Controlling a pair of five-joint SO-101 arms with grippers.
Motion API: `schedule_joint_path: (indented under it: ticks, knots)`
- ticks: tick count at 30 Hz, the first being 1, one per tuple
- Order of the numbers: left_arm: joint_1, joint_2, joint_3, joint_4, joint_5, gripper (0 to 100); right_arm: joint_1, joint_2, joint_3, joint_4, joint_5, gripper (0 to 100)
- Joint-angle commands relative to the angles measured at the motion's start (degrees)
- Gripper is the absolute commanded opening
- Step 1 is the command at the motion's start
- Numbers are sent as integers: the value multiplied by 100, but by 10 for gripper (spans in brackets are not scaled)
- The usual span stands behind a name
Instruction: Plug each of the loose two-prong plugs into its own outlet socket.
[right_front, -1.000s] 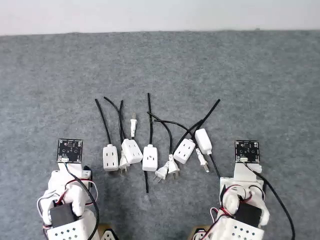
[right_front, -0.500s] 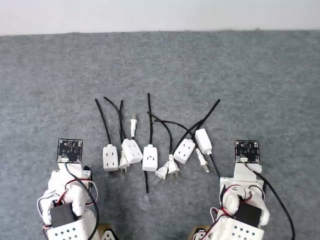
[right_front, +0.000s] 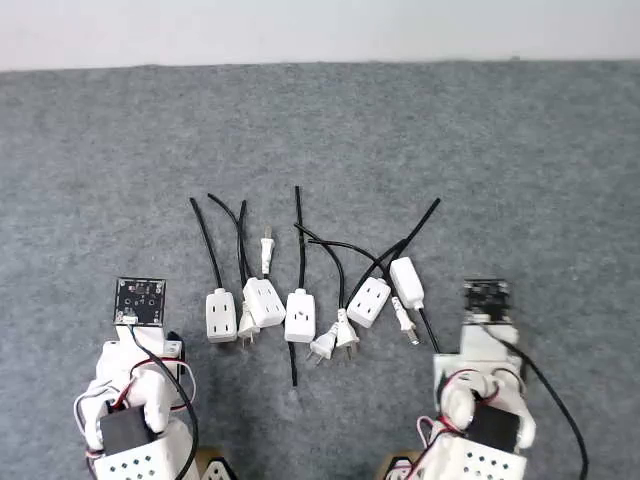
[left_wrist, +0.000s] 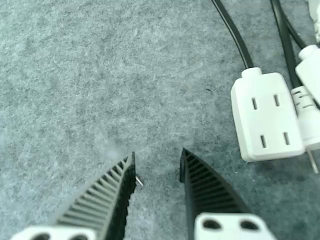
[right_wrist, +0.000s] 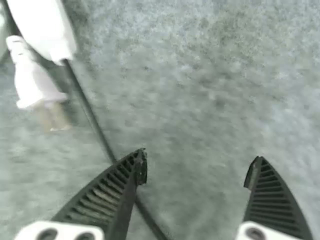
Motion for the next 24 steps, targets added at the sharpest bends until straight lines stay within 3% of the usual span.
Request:
schedule_joint_path:
  ticks: [1, 4, 7, 10, 14, 17, 20, 24]
  knots:
    - [35, -62, -31, 18, -26, 137, -1042, -48, 97, -40, 44, 308]
    - [44, -70, -31, 18, -26, 137, -1490, -48, 97, -31, 62, 308]
    - [18, -79, -31, 62, -70, 137, -1420, -48, 97, -48, 70, 308]
    - [-404, -88, -40, -237, -123, 137, -910, -66, 35, -163, 70, 308]
    - [-1152, -88, -646, -1380, -1064, 138, 163, -154, -730, -382, 70, 309]
    - [-1802, -88, -1745, -1670, -659, 138, 769, -145, -1864, -356, 79, 309]
    - [-2136, -44, -3108, -1266, -413, 138, 910, -136, -2980, -57, 378, 310]
    - [-1301, 105, -4927, 141, -958, 138, 180, 145, -4378, 980, 703, 310]
